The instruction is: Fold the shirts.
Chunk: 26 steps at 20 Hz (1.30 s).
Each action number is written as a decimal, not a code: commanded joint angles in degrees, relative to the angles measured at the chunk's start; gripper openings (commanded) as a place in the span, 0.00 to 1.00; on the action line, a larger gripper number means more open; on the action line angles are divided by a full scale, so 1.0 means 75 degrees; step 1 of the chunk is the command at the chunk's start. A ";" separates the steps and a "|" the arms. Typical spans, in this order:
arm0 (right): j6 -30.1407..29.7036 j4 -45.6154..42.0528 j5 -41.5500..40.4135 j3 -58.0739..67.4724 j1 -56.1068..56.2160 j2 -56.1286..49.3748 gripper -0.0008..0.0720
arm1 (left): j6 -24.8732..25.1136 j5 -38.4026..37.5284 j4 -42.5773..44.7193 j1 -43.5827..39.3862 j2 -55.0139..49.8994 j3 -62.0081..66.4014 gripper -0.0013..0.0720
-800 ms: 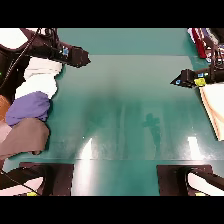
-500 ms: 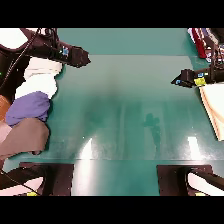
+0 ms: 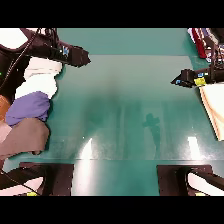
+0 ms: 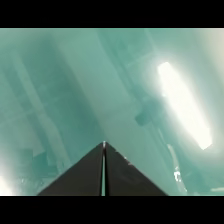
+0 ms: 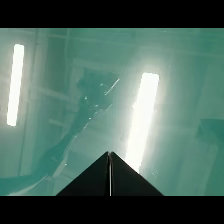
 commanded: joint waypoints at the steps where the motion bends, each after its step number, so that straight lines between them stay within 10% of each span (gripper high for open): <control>1: 0.0003 0.0003 0.0000 0.0006 0.0006 -0.0003 0.03 | 0.0082 0.0507 0.0402 0.0020 -0.0003 -0.0003 0.53; 2: 0.0006 0.0006 0.0000 0.0006 0.0006 -0.0003 0.03 | 0.0055 0.0676 0.0912 0.0020 -0.0003 -0.0003 0.91; 3: 0.0003 0.0003 0.0000 0.0006 0.0006 -0.0003 0.03 | 0.0035 0.0901 0.1894 0.0020 -0.0003 -0.0003 0.95; 7: 0.0006 0.0006 0.0000 0.0006 0.0006 -0.0003 0.03 | -0.1463 0.1920 0.4873 0.0793 -0.0303 0.0000 0.92; 16: 0.0006 0.0006 0.0003 0.0003 0.0006 -0.0003 0.03 | -0.1740 0.2649 0.4164 0.3308 -0.3127 0.0347 0.92; 26: 0.0003 0.0000 -0.0154 0.0003 0.0006 -0.0006 0.03 | -0.1306 0.2687 0.3727 0.3585 -0.5144 0.1413 0.92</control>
